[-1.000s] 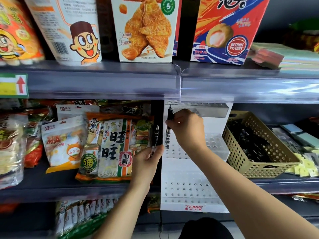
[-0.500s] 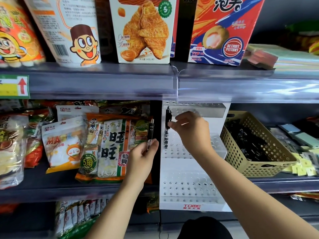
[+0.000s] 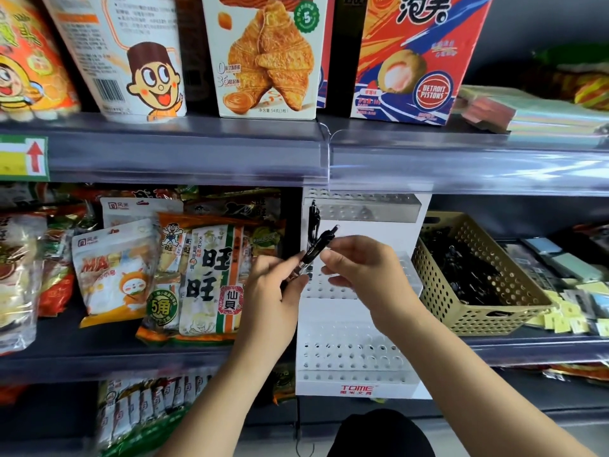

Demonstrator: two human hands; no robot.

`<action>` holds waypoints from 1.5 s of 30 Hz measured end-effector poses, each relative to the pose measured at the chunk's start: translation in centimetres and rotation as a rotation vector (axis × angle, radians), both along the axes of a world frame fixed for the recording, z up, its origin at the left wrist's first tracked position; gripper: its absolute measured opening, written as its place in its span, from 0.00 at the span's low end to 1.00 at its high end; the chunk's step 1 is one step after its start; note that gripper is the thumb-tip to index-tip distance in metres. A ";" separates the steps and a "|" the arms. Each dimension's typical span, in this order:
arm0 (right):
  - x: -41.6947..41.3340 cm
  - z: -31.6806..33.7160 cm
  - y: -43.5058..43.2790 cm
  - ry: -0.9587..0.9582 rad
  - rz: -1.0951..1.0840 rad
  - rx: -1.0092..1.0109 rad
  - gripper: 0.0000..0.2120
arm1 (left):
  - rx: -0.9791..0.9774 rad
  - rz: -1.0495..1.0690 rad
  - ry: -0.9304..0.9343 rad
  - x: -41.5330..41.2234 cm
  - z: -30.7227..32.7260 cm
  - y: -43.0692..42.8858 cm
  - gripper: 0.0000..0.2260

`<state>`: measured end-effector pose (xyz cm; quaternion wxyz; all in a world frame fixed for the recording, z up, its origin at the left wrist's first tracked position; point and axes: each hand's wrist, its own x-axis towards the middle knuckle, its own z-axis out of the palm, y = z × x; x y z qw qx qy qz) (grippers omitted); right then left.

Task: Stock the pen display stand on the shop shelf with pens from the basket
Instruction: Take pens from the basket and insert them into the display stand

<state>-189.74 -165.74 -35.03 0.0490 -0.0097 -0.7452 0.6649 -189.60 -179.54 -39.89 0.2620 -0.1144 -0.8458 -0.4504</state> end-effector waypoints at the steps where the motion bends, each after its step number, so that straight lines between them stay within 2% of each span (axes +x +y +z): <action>1: 0.2 0.0 -0.2 -0.029 0.019 -0.052 0.05 | -0.003 -0.004 0.007 0.1 0.1 0.1 0.16; 4: 0.3 -0.8 -0.6 -0.023 -0.021 -0.080 0.11 | -0.025 0.018 0.078 0.4 0.0 0.8 0.12; 5: 0.4 -0.9 -0.9 -0.026 -0.035 -0.112 0.10 | -0.021 0.038 0.107 0.4 -0.1 0.9 0.11; 7: 0.6 -0.8 -1.1 -0.029 -0.018 -0.195 0.02 | -0.005 0.071 0.169 0.5 -0.3 1.0 0.15; 10: 0.0 0.1 -0.4 0.032 -0.042 -0.247 0.06 | -0.009 0.060 0.166 0.4 -0.7 0.6 0.23; 12: -0.7 1.2 0.6 0.117 -0.128 -0.235 0.07 | 0.018 0.029 0.017 0.2 -1.1 0.0 0.29; 14: -1.4 2.0 1.4 0.200 -0.239 -0.204 0.11 | 0.090 -0.035 -0.241 -0.1 -1.6 -0.4 0.33; 16: -2.0 2.1 1.6 0.258 -0.327 -0.100 0.10 | 0.110 -0.081 -0.463 -0.6 -2.2 -0.6 0.37; 18: -2.4 2.0 1.3 0.274 -0.352 0.005 0.07 | 0.083 -0.132 -0.525 -1.1 -2.9 -0.5 0.35; 22: -3.1 1.2 0.3 0.321 -0.321 0.226 0.07 | 0.123 -0.200 -0.502 -1.7 -3.8 -0.2 0.20; 26: -3.4 0.9 -0.7 0.367 -0.296 0.404 0.06 | 0.145 -0.167 -0.458 -1.9 -3.9 0.0 0.15; 29: -3.9 0.6 -1.1 0.364 -0.269 0.498 0.08 | 0.177 -0.176 -0.443 -2.0 -4.1 0.0 0.15; 34: -4.6 -0.5 -1.3 0.254 -0.187 0.614 0.12 | 0.166 -0.176 -0.422 -2.1 -4.5 -0.2 0.18; 45: -4.8 -1.0 -1.2 0.183 -0.156 0.643 0.10 | 0.164 -0.165 -0.395 -2.1 -5.0 -0.2 0.20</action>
